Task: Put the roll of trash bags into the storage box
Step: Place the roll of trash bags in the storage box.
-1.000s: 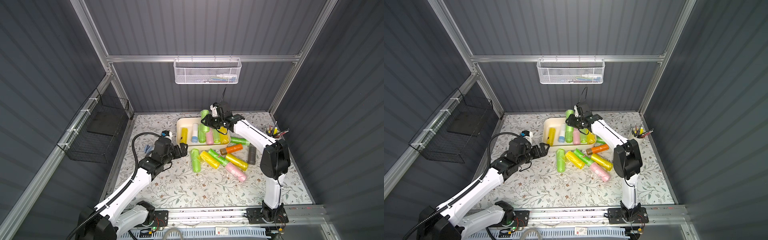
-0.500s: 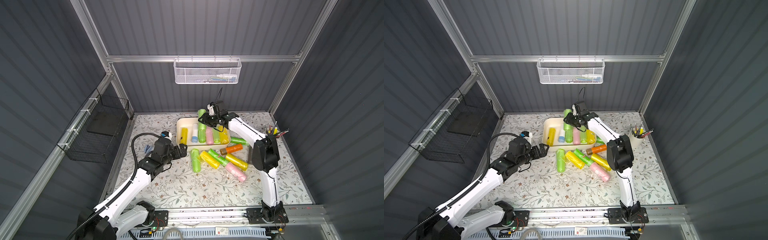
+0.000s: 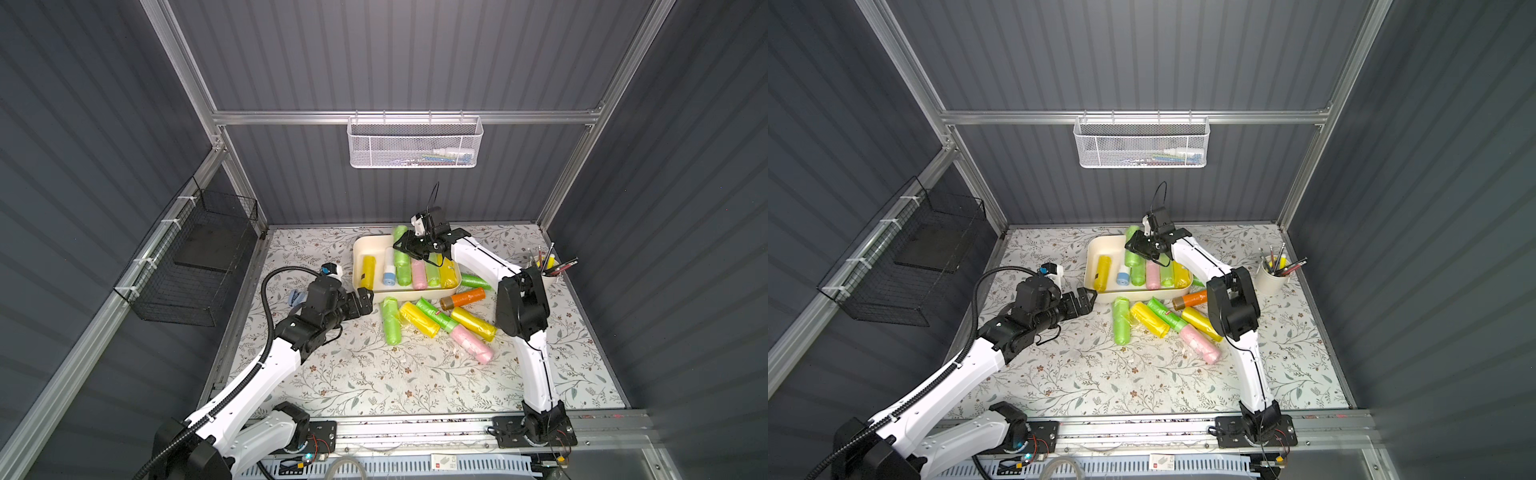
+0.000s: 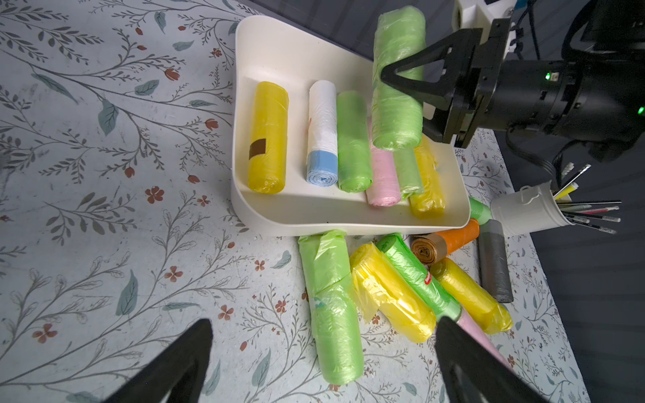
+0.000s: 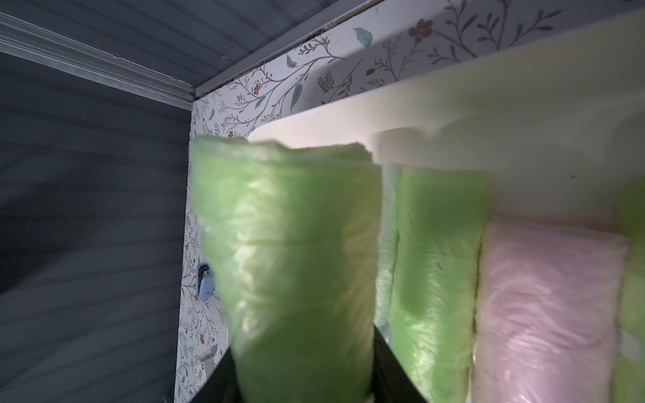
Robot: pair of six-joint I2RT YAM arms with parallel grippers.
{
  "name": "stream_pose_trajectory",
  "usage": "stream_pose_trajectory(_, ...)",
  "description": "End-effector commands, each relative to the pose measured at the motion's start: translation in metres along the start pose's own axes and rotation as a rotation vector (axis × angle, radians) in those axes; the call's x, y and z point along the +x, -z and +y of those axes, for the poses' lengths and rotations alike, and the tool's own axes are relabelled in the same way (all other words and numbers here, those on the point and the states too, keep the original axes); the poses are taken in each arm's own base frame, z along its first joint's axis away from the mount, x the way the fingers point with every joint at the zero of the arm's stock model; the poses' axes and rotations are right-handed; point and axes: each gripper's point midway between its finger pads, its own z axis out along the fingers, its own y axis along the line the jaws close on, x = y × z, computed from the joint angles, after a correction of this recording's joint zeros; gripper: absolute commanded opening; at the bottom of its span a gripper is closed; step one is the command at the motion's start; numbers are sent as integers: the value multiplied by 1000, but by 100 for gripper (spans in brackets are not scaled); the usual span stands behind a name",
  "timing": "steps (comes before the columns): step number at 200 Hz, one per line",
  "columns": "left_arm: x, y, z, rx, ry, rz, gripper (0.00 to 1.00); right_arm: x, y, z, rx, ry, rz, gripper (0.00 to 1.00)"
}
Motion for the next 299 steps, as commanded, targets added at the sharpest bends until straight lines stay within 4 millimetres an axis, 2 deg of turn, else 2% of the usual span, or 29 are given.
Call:
stream_pose_trajectory(1,-7,3,-3,-5,-15,-11,100,-10,2,19,-68,5,-30,29)
stream_pose_trajectory(125,-5,1,-2,-12,-16,-2,100,9,-21,27,-99,-7,1,28)
stream_pose_trajectory(209,-4,0,0,-15,-16,0,100,32,-45,28,-101,-15,47,28)
stream_pose_trajectory(299,-2,0,2,-21,-17,3,100,41,-64,25,-97,-25,86,31)
